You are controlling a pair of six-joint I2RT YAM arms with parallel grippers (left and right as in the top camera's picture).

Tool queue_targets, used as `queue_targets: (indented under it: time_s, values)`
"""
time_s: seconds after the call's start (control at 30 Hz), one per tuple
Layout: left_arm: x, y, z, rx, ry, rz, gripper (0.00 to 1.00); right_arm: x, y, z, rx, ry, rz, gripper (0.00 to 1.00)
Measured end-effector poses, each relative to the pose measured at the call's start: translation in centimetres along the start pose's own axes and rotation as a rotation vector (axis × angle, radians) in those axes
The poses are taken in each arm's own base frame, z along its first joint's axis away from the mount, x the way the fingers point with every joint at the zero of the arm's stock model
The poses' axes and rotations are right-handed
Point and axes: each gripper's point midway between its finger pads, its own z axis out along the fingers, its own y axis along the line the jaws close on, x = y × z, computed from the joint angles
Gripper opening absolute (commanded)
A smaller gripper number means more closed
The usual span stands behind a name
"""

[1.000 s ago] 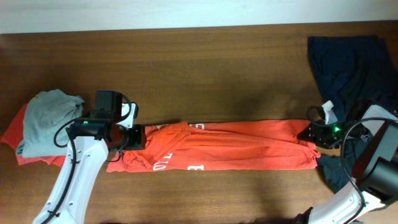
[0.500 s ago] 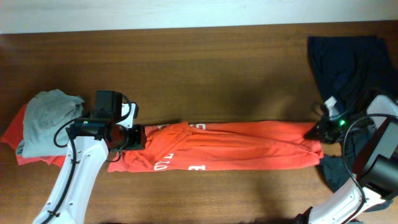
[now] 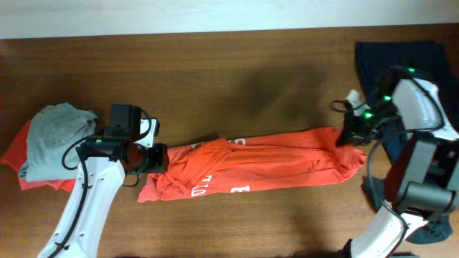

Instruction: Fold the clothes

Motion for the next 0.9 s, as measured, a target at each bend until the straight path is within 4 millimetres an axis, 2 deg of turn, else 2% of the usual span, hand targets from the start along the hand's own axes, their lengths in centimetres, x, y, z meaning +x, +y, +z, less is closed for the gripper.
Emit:
queue_targets:
  time_s: [0.2,0.57,0.7,0.9]
  values:
    - [0.0,0.0,0.0,0.000,0.000,0.000,0.57,-0.3,4.6,2.3,0.062,0.055,-0.038,0.04]
    - [0.0,0.0,0.0,0.000,0.000,0.000,0.57,-2.4,13.6,6.8,0.118,-0.015,-0.153,0.04]
    - [0.0,0.0,0.0,0.000,0.000,0.000,0.57,-1.9,15.8,8.0,0.135,-0.013,-0.189,0.04]
    - [0.0,0.0,0.0,0.000,0.000,0.000,0.57,-1.4,16.6,8.5,0.147,-0.006,-0.185,0.04]
